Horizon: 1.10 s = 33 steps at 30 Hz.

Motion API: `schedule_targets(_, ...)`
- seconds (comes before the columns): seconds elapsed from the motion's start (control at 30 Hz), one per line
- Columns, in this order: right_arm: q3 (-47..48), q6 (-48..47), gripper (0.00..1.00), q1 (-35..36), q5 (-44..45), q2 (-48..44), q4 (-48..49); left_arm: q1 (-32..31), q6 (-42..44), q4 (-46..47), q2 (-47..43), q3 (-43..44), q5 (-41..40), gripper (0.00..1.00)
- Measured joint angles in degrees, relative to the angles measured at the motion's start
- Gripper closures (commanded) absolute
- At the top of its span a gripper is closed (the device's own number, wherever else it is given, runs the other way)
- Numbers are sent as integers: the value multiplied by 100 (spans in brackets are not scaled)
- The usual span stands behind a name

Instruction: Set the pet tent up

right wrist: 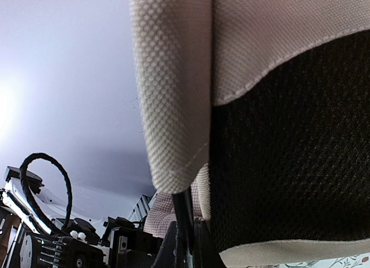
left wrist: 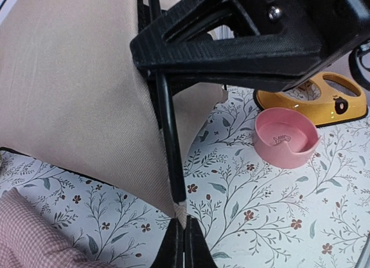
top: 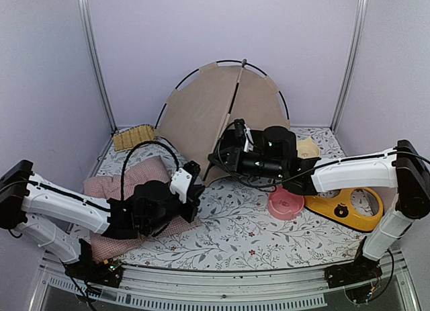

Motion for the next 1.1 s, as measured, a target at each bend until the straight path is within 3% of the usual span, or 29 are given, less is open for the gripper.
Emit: schedule_targets(1.1, -55, 28, 100, -33, 20, 0, 81, 0, 2, -66, -111, -2, 2, 100)
